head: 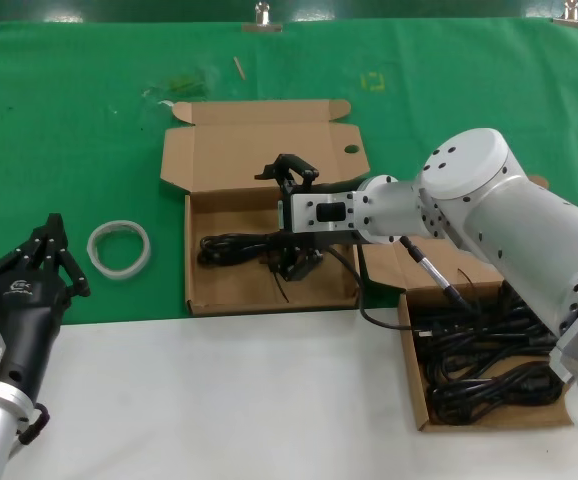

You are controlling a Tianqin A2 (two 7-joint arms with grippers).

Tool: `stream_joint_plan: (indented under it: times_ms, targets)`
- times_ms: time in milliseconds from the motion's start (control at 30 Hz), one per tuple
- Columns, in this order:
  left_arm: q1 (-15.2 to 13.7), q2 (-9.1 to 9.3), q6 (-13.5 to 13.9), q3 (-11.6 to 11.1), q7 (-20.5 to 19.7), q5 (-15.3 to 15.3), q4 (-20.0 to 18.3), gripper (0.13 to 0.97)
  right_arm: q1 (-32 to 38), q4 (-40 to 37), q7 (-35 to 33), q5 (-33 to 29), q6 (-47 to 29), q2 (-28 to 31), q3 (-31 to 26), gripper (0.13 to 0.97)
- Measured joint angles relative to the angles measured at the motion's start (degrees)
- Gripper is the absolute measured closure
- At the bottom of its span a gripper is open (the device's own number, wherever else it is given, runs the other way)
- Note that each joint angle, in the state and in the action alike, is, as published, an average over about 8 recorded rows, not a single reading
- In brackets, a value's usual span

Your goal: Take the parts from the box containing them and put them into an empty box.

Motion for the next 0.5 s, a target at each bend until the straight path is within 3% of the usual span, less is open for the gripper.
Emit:
stream_joint_plan:
  times_ms: [333, 500]
  targets:
    - [0.0, 0.0, 0.0, 0.0, 0.0, 0.0, 0.0, 0.957, -5.0, 5.9, 3.1, -0.6, 2.6, 1.2, 4.2, 0.444]
    - [0.0, 0.0, 0.0, 0.0, 0.0, 0.0, 0.0, 0.927, -9.4, 11.1, 5.8, -1.1, 4.8, 2.3, 7.7, 0.253]
